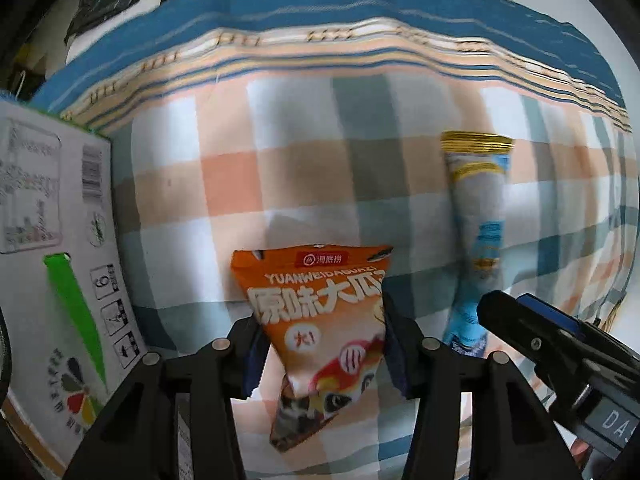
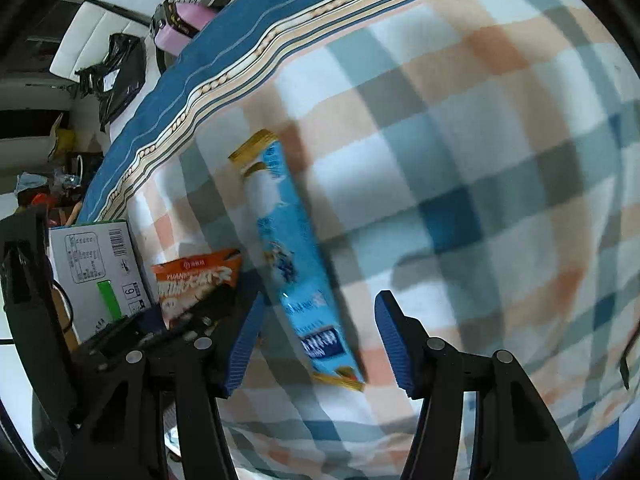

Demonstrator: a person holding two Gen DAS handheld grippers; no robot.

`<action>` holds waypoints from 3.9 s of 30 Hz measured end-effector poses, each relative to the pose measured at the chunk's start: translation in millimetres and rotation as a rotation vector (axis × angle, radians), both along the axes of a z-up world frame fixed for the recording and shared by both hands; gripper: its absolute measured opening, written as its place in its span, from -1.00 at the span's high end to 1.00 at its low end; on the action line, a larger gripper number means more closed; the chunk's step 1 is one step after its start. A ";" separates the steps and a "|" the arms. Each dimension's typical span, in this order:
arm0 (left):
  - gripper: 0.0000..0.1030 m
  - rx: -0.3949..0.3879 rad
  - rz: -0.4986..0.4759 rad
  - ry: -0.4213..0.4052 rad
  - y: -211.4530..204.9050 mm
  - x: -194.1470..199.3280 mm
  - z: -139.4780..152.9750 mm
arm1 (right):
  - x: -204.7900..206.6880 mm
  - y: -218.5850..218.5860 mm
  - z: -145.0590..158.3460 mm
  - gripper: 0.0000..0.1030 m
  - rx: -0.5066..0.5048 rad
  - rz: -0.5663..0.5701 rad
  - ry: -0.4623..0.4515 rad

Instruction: Organize soft objects

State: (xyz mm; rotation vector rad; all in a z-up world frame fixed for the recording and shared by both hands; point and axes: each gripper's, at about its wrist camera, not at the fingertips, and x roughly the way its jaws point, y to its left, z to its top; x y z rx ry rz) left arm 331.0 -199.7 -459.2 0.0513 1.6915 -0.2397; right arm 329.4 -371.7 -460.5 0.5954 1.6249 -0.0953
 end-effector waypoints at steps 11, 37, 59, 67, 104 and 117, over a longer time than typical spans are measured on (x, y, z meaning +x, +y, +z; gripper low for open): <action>0.08 0.037 -0.057 -0.021 -22.1 -2.7 -11.6 | 21.9 25.8 -28.4 -0.15 -0.090 0.057 0.057; 0.23 -0.056 -0.118 -0.220 -33.6 -75.5 128.0 | -27.3 62.6 61.7 0.69 -0.190 0.120 -0.053; 0.23 -0.078 0.118 -0.315 236.7 -117.8 231.2 | -89.5 272.0 191.0 0.69 0.082 0.348 -0.219; 0.23 -0.036 0.180 -0.260 309.9 -81.5 201.4 | -57.7 347.2 184.1 0.69 0.071 0.346 -0.204; 0.00 0.037 0.208 -0.124 361.7 -31.9 113.7 | -6.8 383.0 69.6 0.22 -0.137 0.296 -0.059; -0.85 0.072 0.224 -0.301 369.0 -58.8 161.4 | -40.2 369.7 105.5 -0.76 -0.254 0.386 -0.154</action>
